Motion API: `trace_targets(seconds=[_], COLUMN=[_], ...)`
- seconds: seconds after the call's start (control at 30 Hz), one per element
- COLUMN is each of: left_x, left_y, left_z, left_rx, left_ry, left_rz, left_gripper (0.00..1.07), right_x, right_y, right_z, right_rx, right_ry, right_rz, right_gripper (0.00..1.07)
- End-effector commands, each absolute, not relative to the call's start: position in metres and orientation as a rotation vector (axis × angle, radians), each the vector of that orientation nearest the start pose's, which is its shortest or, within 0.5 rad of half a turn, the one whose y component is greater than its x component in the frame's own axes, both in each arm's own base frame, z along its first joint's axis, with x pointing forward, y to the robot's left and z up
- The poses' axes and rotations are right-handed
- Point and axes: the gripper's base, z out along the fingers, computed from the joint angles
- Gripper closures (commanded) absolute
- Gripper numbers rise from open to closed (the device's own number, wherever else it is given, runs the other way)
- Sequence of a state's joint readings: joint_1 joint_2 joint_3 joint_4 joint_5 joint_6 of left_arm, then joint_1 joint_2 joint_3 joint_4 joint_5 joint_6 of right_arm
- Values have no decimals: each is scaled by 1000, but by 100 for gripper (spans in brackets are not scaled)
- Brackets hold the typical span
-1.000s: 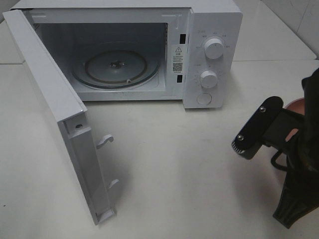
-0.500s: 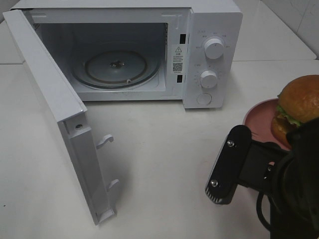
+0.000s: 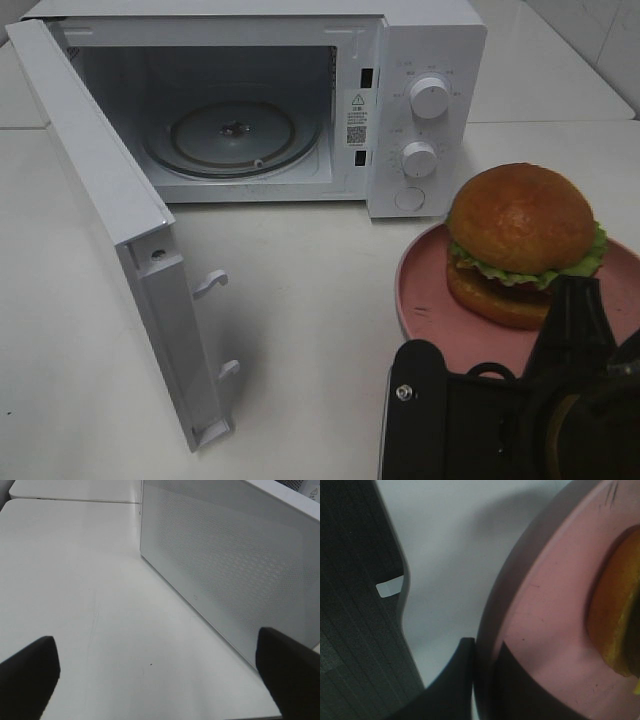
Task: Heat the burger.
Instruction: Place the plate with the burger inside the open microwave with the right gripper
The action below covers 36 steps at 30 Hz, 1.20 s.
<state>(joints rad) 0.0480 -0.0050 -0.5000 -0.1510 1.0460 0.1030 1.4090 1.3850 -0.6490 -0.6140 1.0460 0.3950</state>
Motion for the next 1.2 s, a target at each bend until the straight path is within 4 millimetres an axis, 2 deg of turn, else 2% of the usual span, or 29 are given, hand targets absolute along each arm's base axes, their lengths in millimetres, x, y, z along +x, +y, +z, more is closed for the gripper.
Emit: trace_targets(seconds=[0.03,0.3,0.47,0.87,1.03,1.2], left_x=[-8,-8,-8,-8,-8,-8], left_y=[-13,-13,-13,-13,-13,-13], left_z=[279,279,279,279,279,279], left_rx=[58,58,58,58,58,58], left_ry=[1985,1985,1985,1985,1985,1985], left_rz=[-86,-86,-86,-86,-86,-86], left_gripper=[7,7,7,7,7,7], right_x=[80,85,83,86,102,116], right_y=[185,191,201,207,203,203], right_z=[198,201,200,202,202,202], right_rx=[-1827,-1939,-2011,-2021,-2052,-2114], right_ry=[2011,1813,1699,1599,1580,1472], right_rz=[-636,-659,-558,-529,-545,-506], right_gripper=[107,107,107,107,107,107])
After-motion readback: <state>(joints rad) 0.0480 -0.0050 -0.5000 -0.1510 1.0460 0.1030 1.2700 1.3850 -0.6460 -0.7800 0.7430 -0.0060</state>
